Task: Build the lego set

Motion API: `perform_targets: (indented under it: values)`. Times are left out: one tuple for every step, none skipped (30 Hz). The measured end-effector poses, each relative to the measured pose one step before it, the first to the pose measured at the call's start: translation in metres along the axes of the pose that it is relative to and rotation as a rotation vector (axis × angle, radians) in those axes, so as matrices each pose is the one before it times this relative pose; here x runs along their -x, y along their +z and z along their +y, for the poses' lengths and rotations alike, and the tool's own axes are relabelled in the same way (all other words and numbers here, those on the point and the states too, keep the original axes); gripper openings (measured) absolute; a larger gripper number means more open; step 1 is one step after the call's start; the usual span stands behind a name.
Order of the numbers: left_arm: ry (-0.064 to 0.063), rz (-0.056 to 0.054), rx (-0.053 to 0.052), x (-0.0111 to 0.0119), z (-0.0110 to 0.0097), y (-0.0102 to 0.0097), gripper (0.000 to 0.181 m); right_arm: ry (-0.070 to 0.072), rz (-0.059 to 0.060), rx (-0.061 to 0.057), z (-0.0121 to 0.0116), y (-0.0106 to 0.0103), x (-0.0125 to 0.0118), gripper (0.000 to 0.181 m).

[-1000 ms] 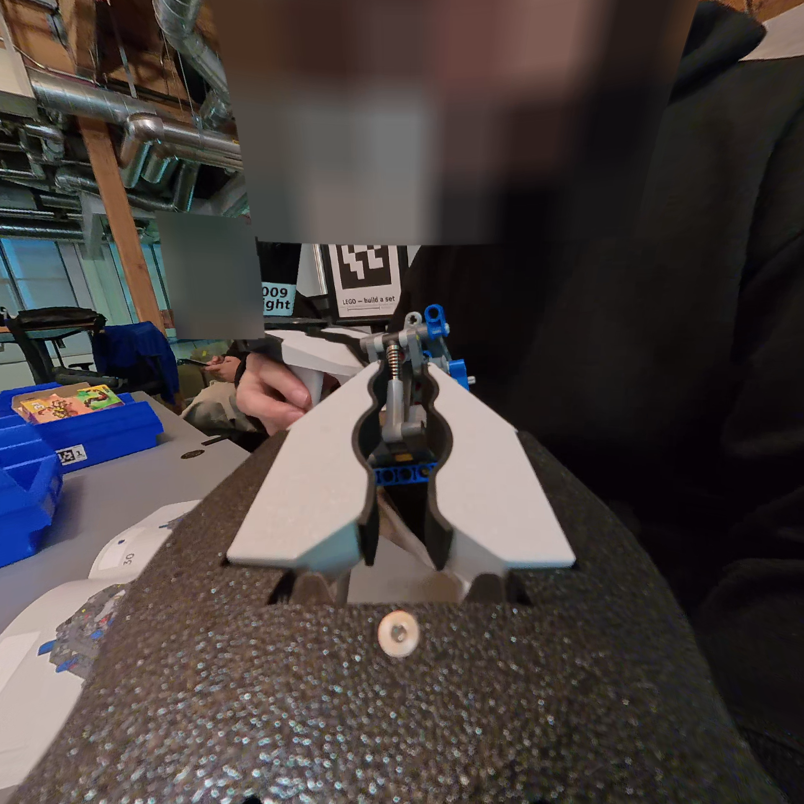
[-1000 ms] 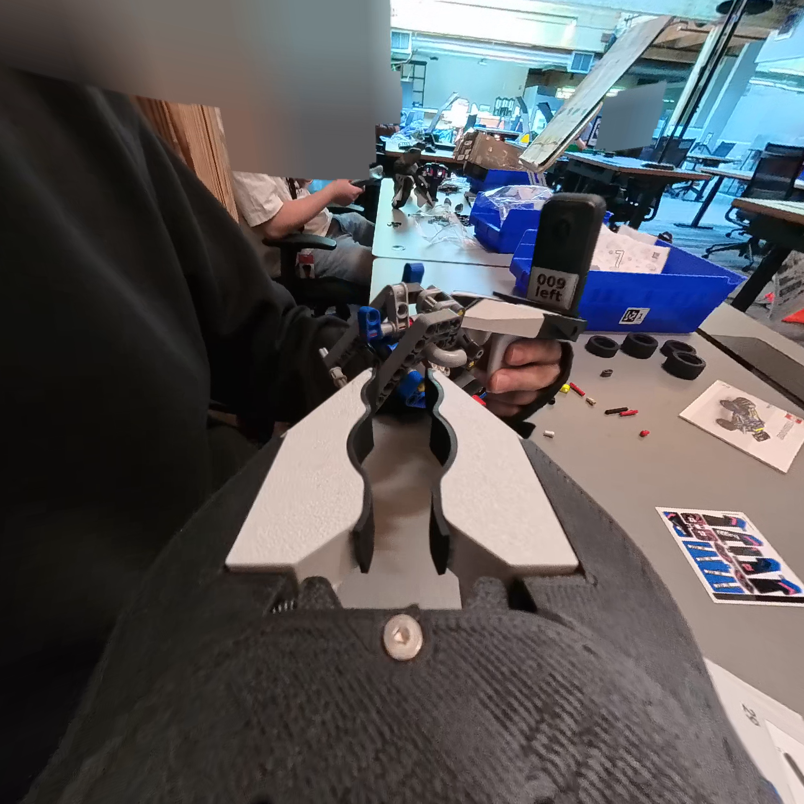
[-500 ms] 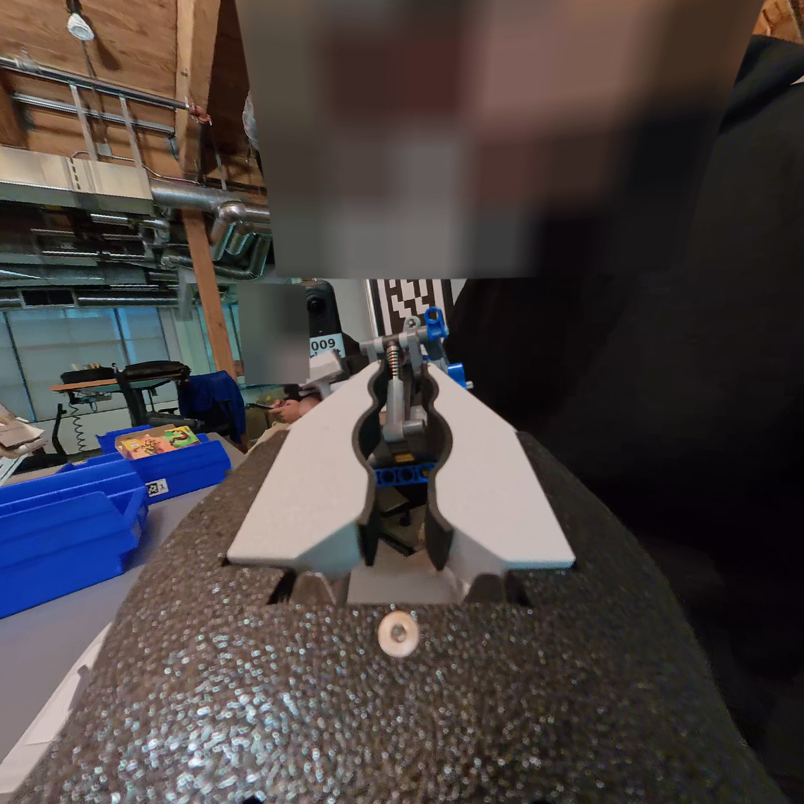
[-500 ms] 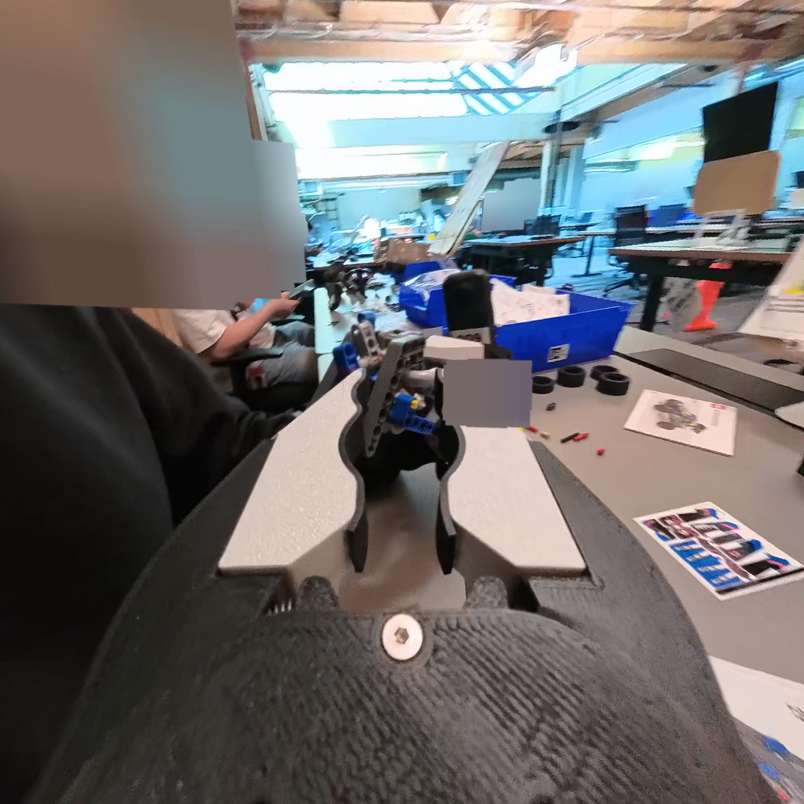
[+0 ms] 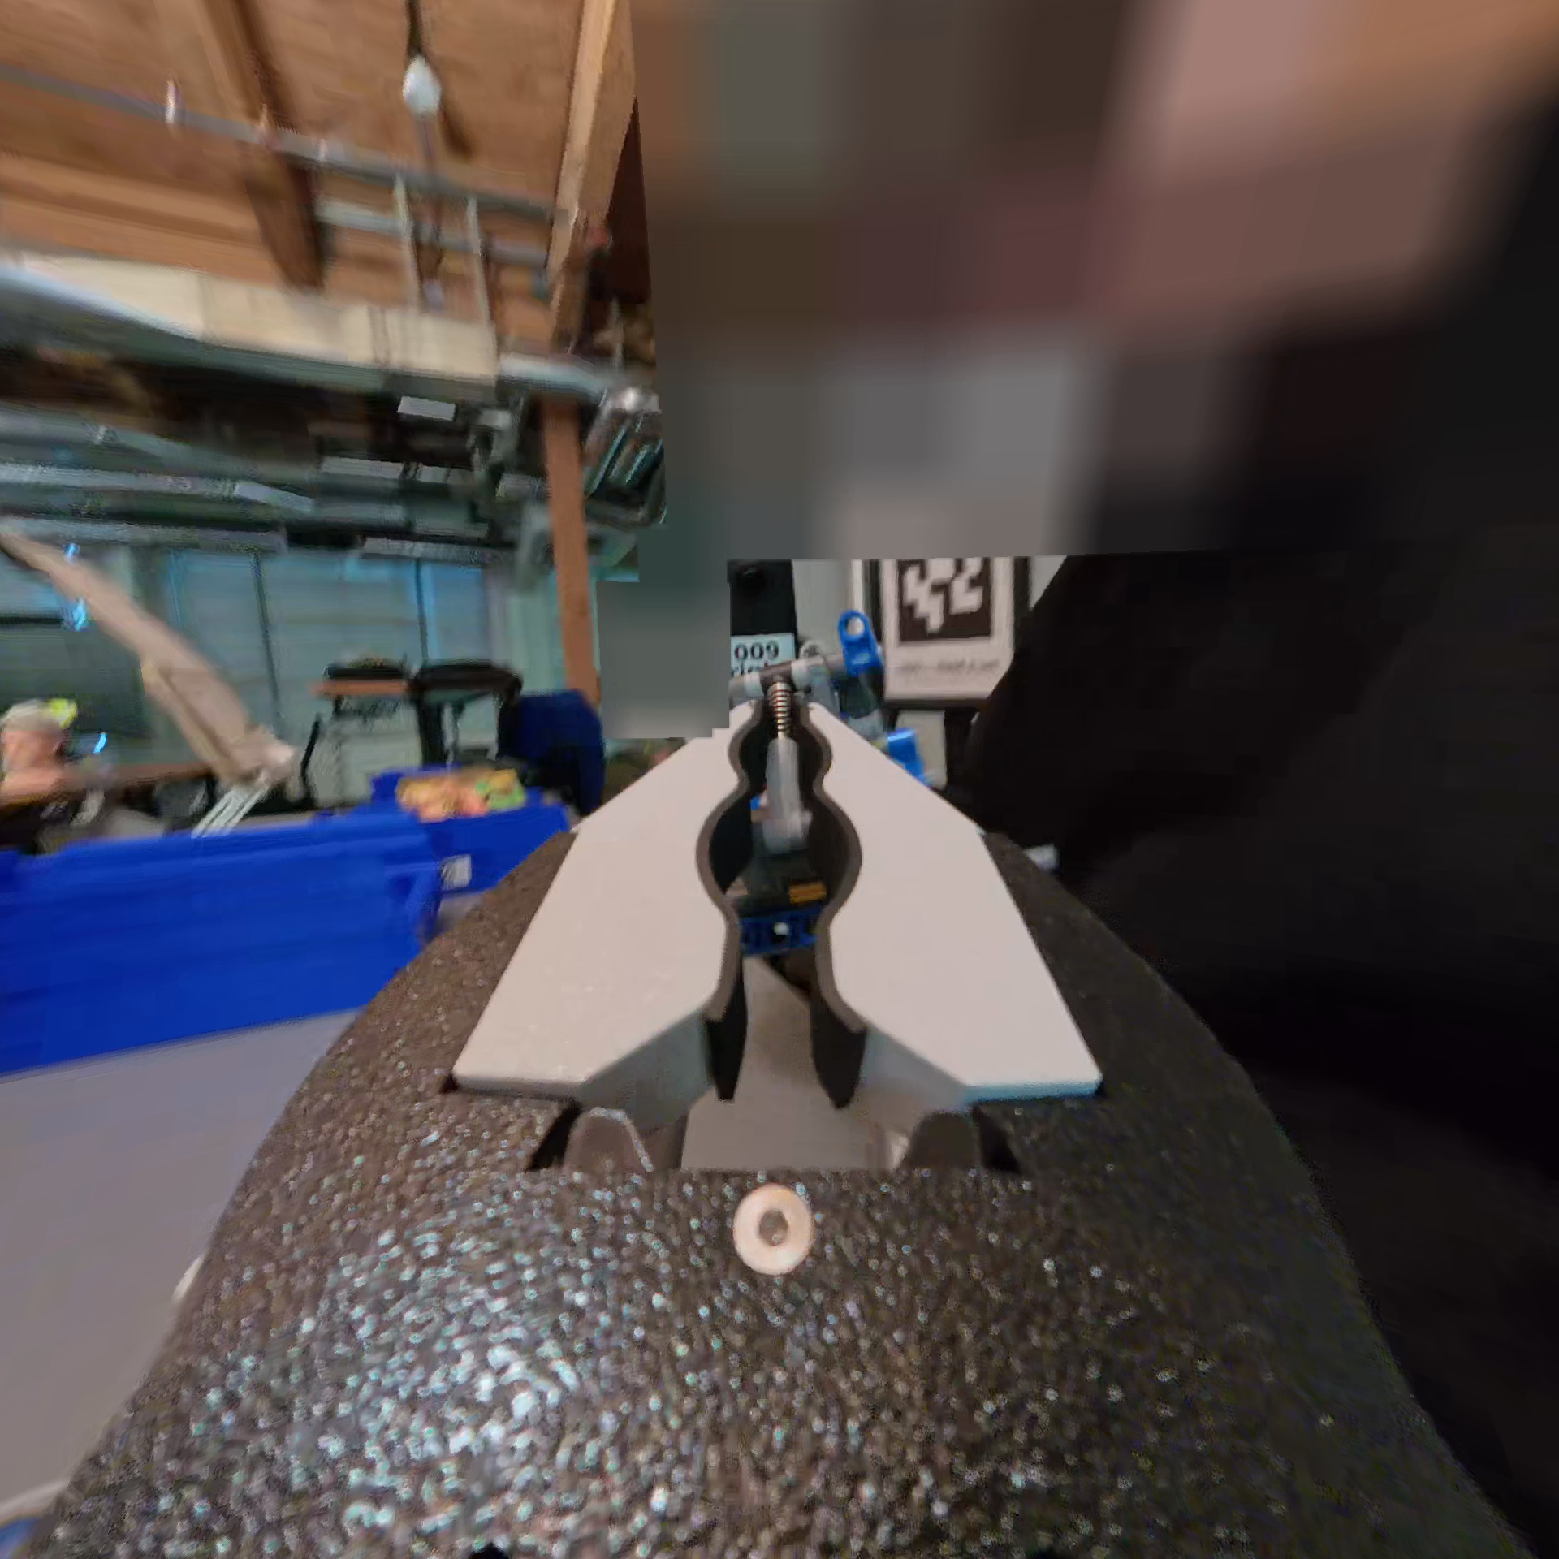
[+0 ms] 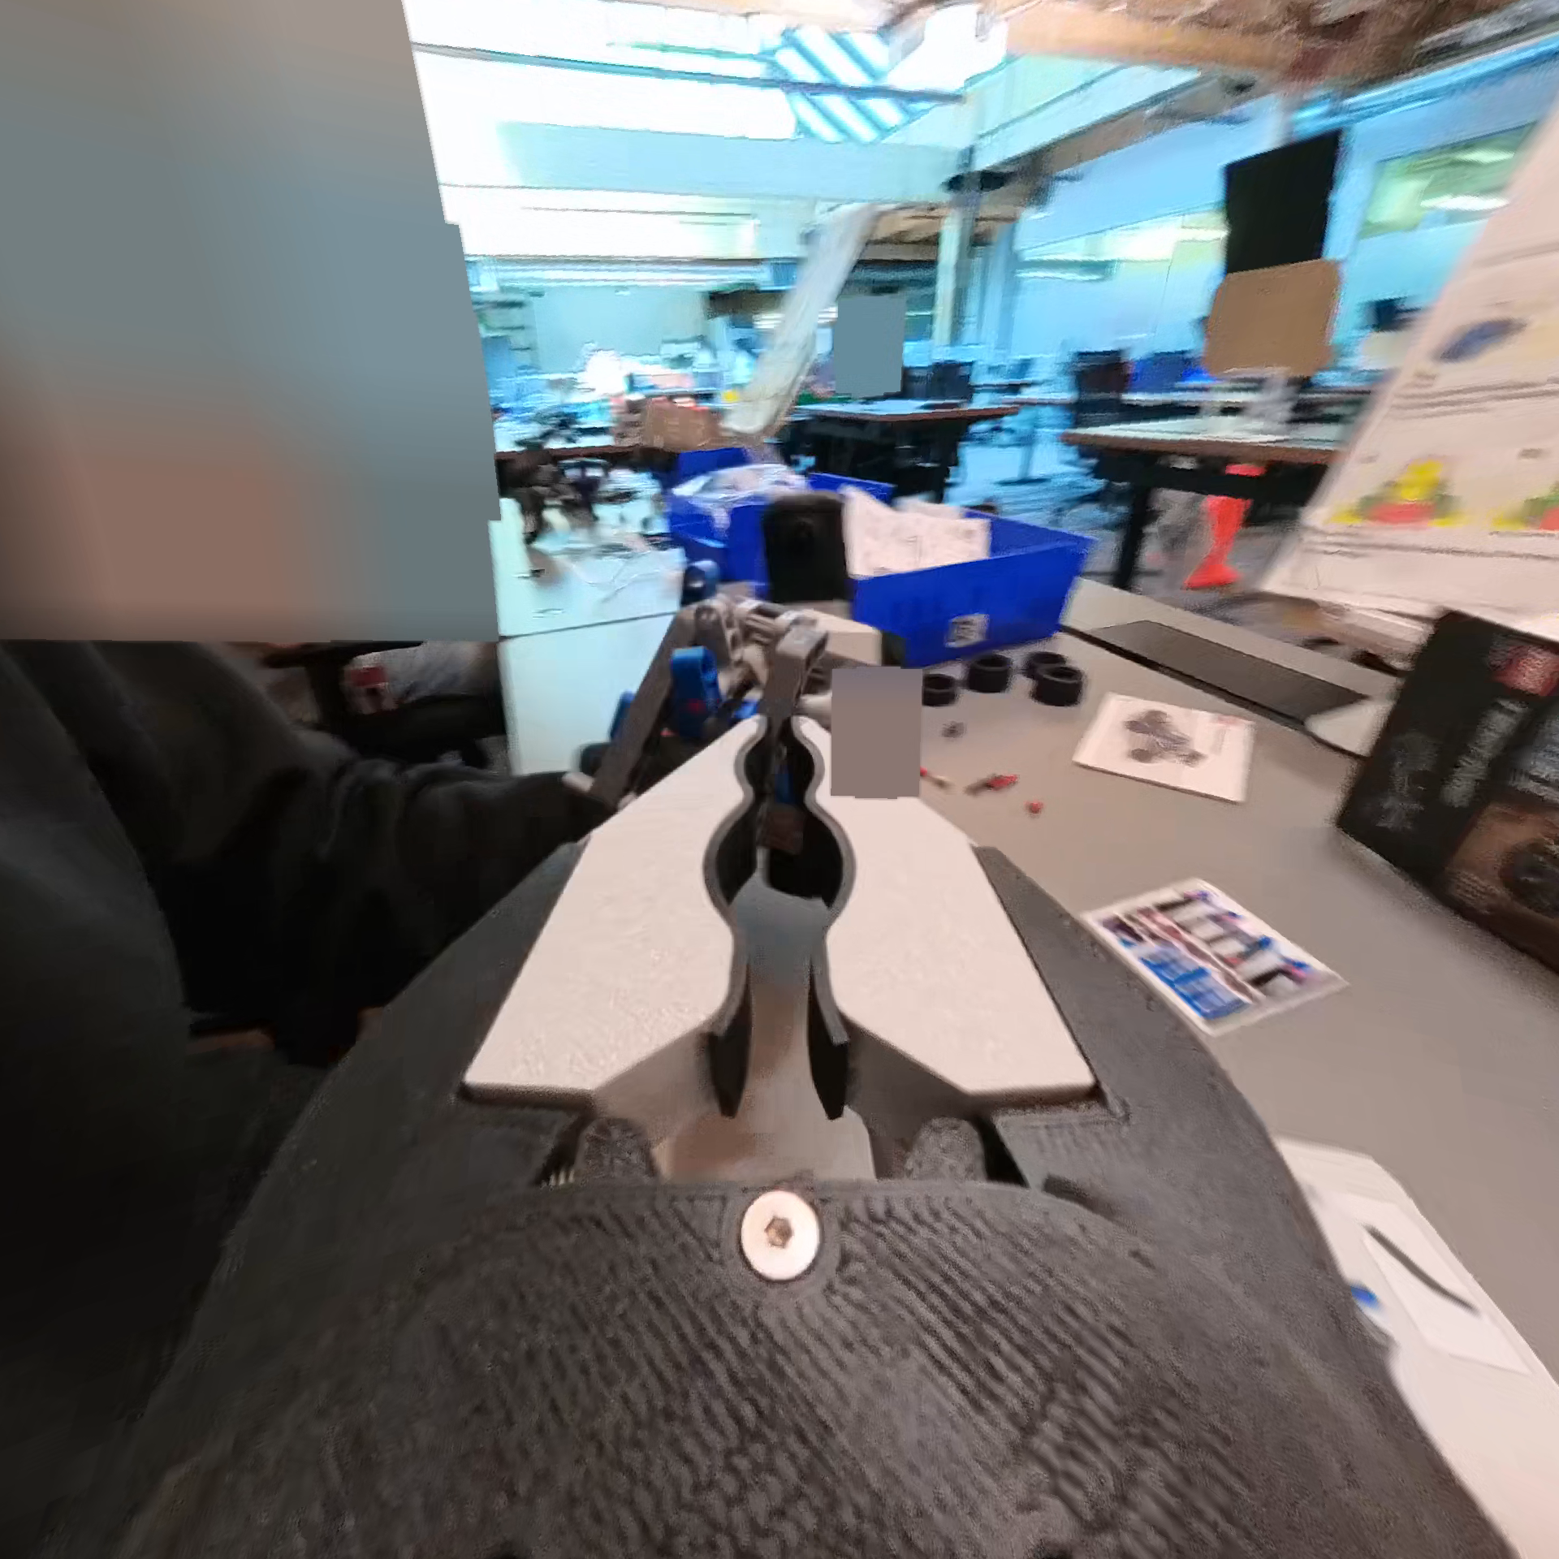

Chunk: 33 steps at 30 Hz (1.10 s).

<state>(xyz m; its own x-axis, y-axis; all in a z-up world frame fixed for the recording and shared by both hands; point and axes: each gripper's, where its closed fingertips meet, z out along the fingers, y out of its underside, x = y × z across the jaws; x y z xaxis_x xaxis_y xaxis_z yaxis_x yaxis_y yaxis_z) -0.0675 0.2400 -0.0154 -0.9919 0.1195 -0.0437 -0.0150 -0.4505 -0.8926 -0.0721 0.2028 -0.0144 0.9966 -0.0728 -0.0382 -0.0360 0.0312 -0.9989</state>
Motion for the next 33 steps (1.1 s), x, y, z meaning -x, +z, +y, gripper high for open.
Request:
perform_targets:
  values:
    - [0.0090,-0.0001,0.0540,-0.00070,0.00538,-0.00106,0.003,0.0346,0.0263,0.0049,0.00924,0.00108,-0.01226,0.002]
    - [0.0308,-0.0020,0.0368,-0.00254,0.00359,0.00038,0.003,0.0605,-0.0424,-0.0002,0.00534,-0.00074,-0.00238,0.003]
    - [0.0272,-0.0061,0.0137,-0.00178,0.00191,0.00037,0.003,0.0361,-0.0565,0.0055,0.00361,-0.00279,0.00111,0.000]
    - [0.0004,0.0050,0.0040,-0.00146,0.00067,-0.00004,0.003,0.0004,-0.0156,0.0056,0.00265,-0.00298,-0.00248,0.000]
    - [-0.0030,0.0062,-0.0021,-0.00070,-0.00047,-0.00015,0.003,-0.0224,0.0013,0.0057,0.00241,-0.00257,-0.00312,0.000]
    - [0.0094,-0.0017,-0.0062,0.00034,-0.00112,-0.00006,0.003,-0.0205,-0.0077,0.0121,0.00284,-0.00148,-0.00064,0.009]
    - [0.0059,0.0022,-0.0055,-0.00022,-0.00116,0.00003,0.003,-0.0110,-0.0204,0.0246,0.00403,-0.00079,0.00195,0.018]
    - [-0.0011,0.0102,-0.0041,-0.00149,-0.00079,0.00026,0.003,-0.0089,-0.0224,0.0326,0.00468,-0.00056,0.00306,0.023]
    - [0.0036,0.0072,-0.0019,-0.00119,-0.00034,0.00064,0.003,-0.0135,-0.0174,0.0332,0.00409,-0.00022,0.00314,0.023]
    - [0.0081,0.0016,0.0013,-0.00056,0.00024,0.00064,0.003,-0.0198,-0.0127,0.0241,0.00219,0.00016,0.00349,0.023]
    - [0.0032,0.0065,0.0008,-0.00108,0.00016,0.00073,0.003,-0.0213,-0.0054,0.0119,0.00015,0.00079,0.00288,0.021]
    - [-0.0021,0.0111,0.0005,-0.00170,0.00023,0.00065,0.003,-0.0153,0.0114,0.0045,-0.00082,0.00146,0.00041,0.018]
    - [0.0011,0.0048,0.0018,-0.00077,0.00048,0.00078,0.003,-0.0138,0.0178,0.0040,-0.00052,0.00198,-0.00055,0.016]
    - [0.0042,0.0016,0.0025,-0.00040,0.00050,0.00070,0.003,-0.0171,0.0041,0.0082,0.00045,0.00234,0.00149,0.014]
    - [0.0016,0.0018,0.0019,-0.00043,0.00027,0.00055,0.003,-0.0219,0.0061,0.0168,0.00160,0.00215,0.00142,0.013]
    - [0.0027,0.0005,0.0086,-0.00020,0.00137,0.00056,0.003,-0.0287,0.0170,0.0209,0.00194,0.00203,-0.00001,0.012]
    - [0.0033,-0.0001,0.0049,-0.00024,0.00066,0.00038,0.003,-0.0334,0.0202,0.0223,0.00182,0.00172,-0.00045,0.010]
    - [0.0032,0.0024,-0.0023,-0.00049,-0.00072,0.00015,0.003,-0.0353,0.0257,0.0177,0.00116,0.00165,-0.00109,0.009]
    - [0.0007,0.0059,-0.0023,-0.00104,-0.00078,-0.00038,0.003,-0.0346,0.0206,0.0070,-0.00027,0.00111,-0.00055,0.007]
    - [0.0026,-0.0006,-0.0030,-0.00018,-0.00104,-0.00035,0.003,-0.0213,0.0133,-0.0005,-0.00101,0.00060,-0.00055,0.007]
    - [0.0044,-0.0045,-0.0056,0.00027,-0.00137,-0.00026,0.003,-0.0083,0.0101,-0.0027,-0.00143,0.00018,-0.00087,0.007]
    - [0.0025,-0.0024,-0.0106,0.00018,-0.00179,-0.00018,0.003,-0.0064,0.0100,-0.0066,-0.00195,0.00004,-0.00104,0.007]
    - [0.0018,-0.0021,-0.0139,0.00014,-0.00224,-0.00019,0.003,-0.0119,0.0182,-0.0139,-0.00295,-0.00008,-0.00178,0.007]
    - [0.0041,-0.0069,-0.0163,0.00077,-0.00265,-0.00009,0.003,-0.0200,0.0272,-0.0169,-0.00379,-0.00023,-0.00229,0.006]
    - [0.0055,-0.0075,-0.0166,0.00073,-0.00301,-0.00035,0.003,-0.0238,0.0349,-0.0160,-0.00381,-0.00013,-0.00286,0.006]
    - [0.0056,-0.0051,-0.0112,0.00022,-0.00258,-0.00032,0.003,-0.0230,0.0258,-0.0095,-0.00280,0.00030,-0.00156,0.006]
    - [0.0106,-0.0119,-0.0052,0.00112,-0.00241,-0.00004,0.003,-0.0180,0.0194,-0.0047,-0.00147,0.00061,-0.00122,0.006]
    - [0.0176,-0.0233,-0.0069,0.00270,-0.00339,-0.00002,0.002,-0.0122,0.0208,-0.0088,-0.00093,0.00011,-0.00204,0.006]
    - [0.0189,-0.0259,-0.0151,0.00258,-0.00535,0.00037,0.000,-0.0073,0.0168,-0.0156,-0.00099,-0.00022,-0.00206,0.006]
    - [0.0231,-0.0119,-0.0124,0.00020,-0.00592,0.00105,0.000,-0.0081,0.0121,-0.0142,-0.00041,-0.00008,-0.00149,0.006]
    - [0.0216,-0.0032,0.0017,-0.00143,-0.00476,0.00165,0.000,-0.0107,0.0167,-0.0117,-0.00026,0.00002,-0.00187,0.006]
    - [0.0206,0.0020,0.0204,-0.00218,-0.00251,0.00193,0.000,-0.0156,0.0205,-0.0101,-0.00064,0.00014,-0.00181,0.006]
    - [0.0218,-0.0034,0.0345,-0.00136,-0.00044,0.00209,0.000,-0.0215,0.0197,-0.0098,-0.00102,0.00012,-0.00147,0.006]
